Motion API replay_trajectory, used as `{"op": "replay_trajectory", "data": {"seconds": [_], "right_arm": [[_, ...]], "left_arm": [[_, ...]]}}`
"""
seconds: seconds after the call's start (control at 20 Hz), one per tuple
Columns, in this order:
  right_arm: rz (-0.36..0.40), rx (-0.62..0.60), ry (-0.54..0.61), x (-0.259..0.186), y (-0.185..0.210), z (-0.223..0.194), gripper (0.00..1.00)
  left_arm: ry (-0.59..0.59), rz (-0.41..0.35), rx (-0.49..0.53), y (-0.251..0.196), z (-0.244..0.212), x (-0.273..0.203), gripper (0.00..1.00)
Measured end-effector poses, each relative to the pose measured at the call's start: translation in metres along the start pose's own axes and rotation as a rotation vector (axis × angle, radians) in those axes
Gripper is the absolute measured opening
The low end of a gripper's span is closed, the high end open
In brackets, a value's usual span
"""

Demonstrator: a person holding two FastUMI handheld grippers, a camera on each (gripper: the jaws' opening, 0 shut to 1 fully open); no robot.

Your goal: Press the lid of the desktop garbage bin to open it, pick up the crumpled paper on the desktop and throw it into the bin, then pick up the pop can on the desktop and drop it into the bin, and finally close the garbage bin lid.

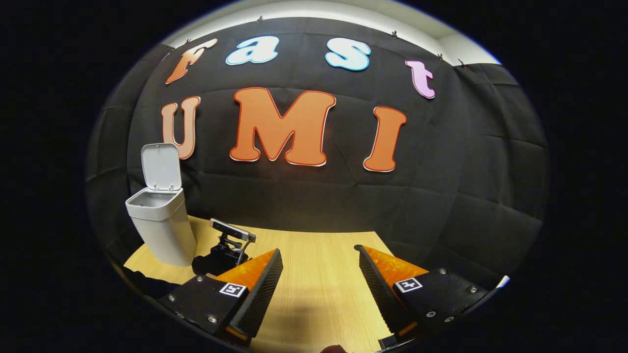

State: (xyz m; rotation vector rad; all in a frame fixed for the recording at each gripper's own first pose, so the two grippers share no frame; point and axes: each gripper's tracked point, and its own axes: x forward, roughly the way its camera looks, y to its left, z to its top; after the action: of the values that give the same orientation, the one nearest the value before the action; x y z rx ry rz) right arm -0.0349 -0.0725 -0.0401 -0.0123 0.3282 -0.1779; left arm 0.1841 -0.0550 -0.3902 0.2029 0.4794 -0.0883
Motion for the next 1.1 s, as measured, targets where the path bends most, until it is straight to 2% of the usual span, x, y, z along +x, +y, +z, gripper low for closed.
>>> {"op": "replay_trajectory", "data": {"seconds": [0.25,0.45,0.6,0.8,0.95,1.1], "right_arm": [[0.038,0.027,-0.023,0.006,0.010,0.002,0.94],[0.088,0.043,-0.058,0.013,0.026,0.008,0.94],[0.122,0.050,-0.083,0.022,0.041,0.012,0.94],[0.171,0.078,-0.085,0.039,0.066,0.014,0.94],[0.197,0.087,-0.110,0.050,0.085,0.022,0.94],[0.209,0.087,-0.118,0.053,0.096,0.029,0.94]], "left_arm": [[-0.115,0.007,-0.045,0.027,0.057,-0.076,0.79],[-0.157,0.049,-0.069,0.067,0.092,-0.154,0.78],[-0.199,0.121,-0.098,0.108,0.124,-0.219,0.78],[-0.209,0.220,-0.111,0.157,0.144,-0.278,0.78],[-0.205,0.301,-0.071,0.193,0.147,-0.306,0.78],[-0.223,0.352,-0.042,0.229,0.159,-0.296,0.78]]}}
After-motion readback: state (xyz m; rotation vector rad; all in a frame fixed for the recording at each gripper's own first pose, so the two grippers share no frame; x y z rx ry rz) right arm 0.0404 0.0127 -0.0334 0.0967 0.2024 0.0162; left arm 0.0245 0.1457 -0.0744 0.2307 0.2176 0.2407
